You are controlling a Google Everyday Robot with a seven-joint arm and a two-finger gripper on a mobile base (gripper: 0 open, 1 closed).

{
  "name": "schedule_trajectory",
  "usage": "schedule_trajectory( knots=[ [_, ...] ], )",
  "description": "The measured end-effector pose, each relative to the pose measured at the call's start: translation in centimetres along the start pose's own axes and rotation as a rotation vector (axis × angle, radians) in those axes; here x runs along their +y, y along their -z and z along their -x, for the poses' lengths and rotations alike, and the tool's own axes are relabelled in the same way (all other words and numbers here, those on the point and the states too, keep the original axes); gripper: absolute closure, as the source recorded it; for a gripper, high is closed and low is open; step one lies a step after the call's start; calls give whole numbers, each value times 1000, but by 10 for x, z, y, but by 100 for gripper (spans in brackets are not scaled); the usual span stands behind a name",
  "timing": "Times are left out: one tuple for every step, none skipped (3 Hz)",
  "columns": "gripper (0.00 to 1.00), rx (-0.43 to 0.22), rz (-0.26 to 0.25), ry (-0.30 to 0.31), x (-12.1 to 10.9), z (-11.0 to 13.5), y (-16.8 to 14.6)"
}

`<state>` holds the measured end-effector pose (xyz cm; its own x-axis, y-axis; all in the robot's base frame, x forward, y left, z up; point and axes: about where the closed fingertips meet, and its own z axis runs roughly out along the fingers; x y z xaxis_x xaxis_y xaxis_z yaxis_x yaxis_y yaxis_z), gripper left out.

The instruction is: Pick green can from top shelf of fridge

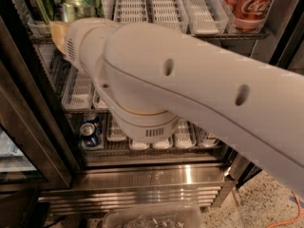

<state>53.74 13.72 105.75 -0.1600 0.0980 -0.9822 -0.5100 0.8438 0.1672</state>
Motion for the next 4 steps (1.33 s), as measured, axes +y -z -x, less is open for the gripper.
schedule_trajectory(
  knots=[
    [100,42,5,-46,-25,-14,0],
    [100,54,51,-92,-53,-18,-5],
    [100,54,52,-91,-53,-17,-5],
    [100,72,65,-110,-54,-29,9]
  ],
)
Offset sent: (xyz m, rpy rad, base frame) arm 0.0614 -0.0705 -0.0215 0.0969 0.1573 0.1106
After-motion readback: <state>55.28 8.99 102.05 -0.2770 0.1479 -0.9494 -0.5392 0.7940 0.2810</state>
